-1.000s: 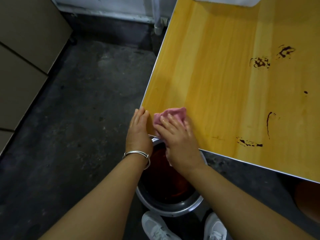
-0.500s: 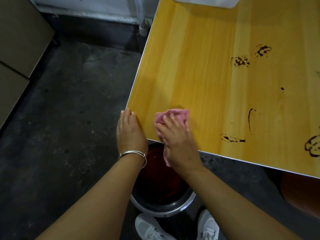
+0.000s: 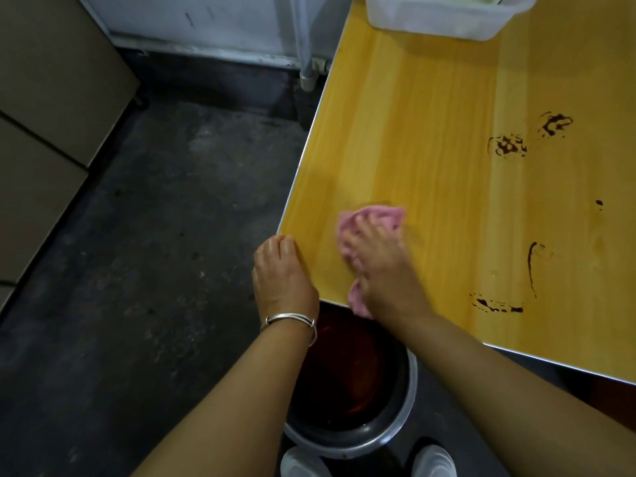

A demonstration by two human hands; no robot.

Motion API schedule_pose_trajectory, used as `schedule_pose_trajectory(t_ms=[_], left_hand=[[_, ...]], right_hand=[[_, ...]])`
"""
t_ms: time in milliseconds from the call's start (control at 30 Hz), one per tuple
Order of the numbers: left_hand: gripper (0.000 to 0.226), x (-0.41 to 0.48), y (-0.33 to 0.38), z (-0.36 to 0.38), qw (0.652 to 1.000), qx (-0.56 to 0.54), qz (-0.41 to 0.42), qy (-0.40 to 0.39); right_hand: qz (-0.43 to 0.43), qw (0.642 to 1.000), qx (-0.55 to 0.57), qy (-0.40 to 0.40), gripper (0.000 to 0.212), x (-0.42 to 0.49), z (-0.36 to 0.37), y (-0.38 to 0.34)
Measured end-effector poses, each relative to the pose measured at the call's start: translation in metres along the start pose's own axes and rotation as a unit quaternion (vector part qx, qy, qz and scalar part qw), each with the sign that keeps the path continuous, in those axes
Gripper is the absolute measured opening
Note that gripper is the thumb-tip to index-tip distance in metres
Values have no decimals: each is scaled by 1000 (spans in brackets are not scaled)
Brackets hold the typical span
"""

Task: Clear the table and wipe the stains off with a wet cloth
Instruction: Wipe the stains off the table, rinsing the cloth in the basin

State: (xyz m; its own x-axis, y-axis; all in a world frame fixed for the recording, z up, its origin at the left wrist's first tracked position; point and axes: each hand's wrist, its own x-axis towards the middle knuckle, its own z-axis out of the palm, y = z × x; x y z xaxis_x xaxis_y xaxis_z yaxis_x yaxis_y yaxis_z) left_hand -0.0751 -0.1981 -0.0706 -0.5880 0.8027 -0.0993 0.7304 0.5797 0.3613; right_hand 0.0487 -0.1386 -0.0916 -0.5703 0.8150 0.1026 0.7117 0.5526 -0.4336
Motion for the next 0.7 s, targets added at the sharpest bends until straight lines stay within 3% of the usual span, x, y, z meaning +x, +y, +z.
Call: schedule_pose_trajectory(t_ms=[67, 133, 267, 433, 500, 567, 600, 700], left_hand=[[39, 2, 0, -1, 1000, 3, 0, 10], [36, 2, 3, -1, 1000, -3, -10, 20], [31, 4, 0, 7, 998, -9, 11, 56], [27, 6, -1, 5, 999, -22, -6, 42], [25, 8, 3, 2, 999, -14, -29, 13], [27, 9, 4, -1, 999, 6, -32, 6], [30, 9, 4, -2, 999, 12, -31, 2], [33, 8, 5, 1, 999, 25, -40, 5]], right_hand=[[128, 992, -7, 9, 65, 29, 2, -8], [189, 982, 14, 17, 63, 63, 10, -20], [57, 997, 17, -54, 59, 97, 22, -34], [-149, 984, 61, -73, 49, 32, 15, -19], [-203, 970, 70, -117, 47, 9, 7, -1], [-223, 967, 54, -111, 44, 11, 0, 17], [-185, 977, 47, -90, 44, 20, -2, 21], [37, 998, 39, -24, 45, 54, -1, 11]])
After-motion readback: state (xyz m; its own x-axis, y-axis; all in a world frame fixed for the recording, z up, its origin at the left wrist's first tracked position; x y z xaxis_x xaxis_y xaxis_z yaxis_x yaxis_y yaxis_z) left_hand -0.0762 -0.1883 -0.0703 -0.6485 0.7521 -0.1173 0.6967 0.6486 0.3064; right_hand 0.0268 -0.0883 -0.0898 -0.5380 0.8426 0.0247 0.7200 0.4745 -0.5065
